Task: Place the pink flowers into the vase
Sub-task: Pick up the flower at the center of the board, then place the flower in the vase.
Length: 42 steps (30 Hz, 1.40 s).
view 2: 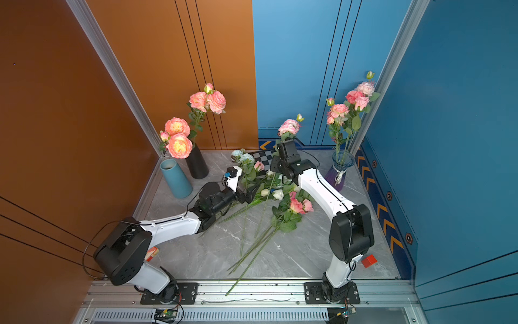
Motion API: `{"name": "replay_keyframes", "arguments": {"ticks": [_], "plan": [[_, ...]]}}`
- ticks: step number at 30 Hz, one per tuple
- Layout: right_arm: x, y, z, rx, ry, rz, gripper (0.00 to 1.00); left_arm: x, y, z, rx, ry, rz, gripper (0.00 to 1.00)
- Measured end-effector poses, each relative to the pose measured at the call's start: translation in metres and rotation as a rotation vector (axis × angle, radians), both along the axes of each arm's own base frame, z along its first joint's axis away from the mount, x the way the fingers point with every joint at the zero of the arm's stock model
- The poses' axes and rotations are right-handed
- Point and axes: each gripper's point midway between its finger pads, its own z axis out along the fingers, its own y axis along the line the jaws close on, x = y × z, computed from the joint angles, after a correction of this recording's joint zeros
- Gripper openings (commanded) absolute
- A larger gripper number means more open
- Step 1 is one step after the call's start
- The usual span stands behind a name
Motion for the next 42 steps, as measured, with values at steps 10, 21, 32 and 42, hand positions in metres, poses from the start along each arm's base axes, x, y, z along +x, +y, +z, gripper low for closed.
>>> {"name": "replay_keyframes", "arguments": {"ticks": [10,21,32,42], "plan": [[-0.001,0.011,0.081,0.098,-0.221,0.021,0.11,0.000,-0.020,-0.005,0.001,0.031,-0.071,0.85],[-0.009,0.018,0.135,0.164,-0.378,0.025,0.11,0.000,-0.022,-0.014,0.009,0.060,-0.089,0.43],[-0.016,0.029,0.145,0.184,-0.407,0.049,0.12,0.009,-0.012,-0.026,0.033,0.090,-0.060,0.04],[-0.019,0.032,0.149,0.193,-0.418,0.061,0.29,0.020,0.003,-0.021,0.086,0.039,0.018,0.00]]}}
